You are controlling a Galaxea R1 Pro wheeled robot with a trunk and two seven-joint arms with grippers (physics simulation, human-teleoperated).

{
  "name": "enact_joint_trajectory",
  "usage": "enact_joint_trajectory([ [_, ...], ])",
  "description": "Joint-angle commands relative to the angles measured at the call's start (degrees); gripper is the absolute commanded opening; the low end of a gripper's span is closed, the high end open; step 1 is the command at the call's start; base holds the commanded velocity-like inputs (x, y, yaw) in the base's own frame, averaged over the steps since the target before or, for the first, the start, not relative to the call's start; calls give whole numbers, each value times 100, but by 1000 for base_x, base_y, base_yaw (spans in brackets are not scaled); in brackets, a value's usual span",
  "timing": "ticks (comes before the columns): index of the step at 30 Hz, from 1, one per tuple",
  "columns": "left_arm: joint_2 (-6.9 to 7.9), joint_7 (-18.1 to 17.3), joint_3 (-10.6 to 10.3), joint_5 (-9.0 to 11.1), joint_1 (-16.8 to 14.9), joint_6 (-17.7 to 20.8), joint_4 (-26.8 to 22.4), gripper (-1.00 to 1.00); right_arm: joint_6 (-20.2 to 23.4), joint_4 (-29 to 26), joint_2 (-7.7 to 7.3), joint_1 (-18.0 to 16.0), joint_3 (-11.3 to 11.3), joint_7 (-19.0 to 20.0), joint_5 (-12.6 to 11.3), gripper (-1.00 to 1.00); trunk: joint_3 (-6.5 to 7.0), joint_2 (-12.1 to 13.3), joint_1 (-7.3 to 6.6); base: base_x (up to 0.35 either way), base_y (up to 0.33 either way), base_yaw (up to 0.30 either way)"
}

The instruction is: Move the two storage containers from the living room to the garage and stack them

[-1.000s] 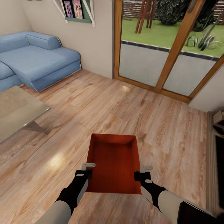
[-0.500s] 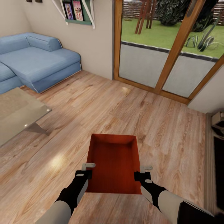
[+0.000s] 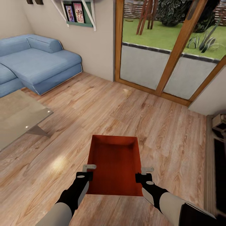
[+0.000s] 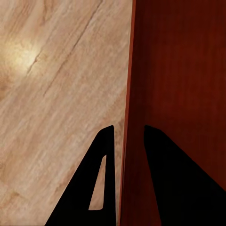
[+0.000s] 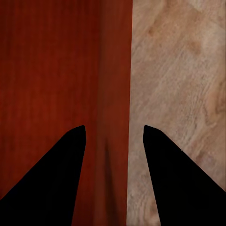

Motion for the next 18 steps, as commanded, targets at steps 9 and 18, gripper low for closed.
enact_joint_trajectory([
  [9, 3, 25, -20, -16, 2, 41, 88, -100, -5, -26, -2, -4, -87, -9, 70, -100, 159, 361, -199, 0, 0, 0],
  [18, 3, 28, -23, -16, 2, 41, 84, -100, -6, -26, -3, -4, -87, -9, 70, -100, 321, 722, -396, 0, 0, 0],
])
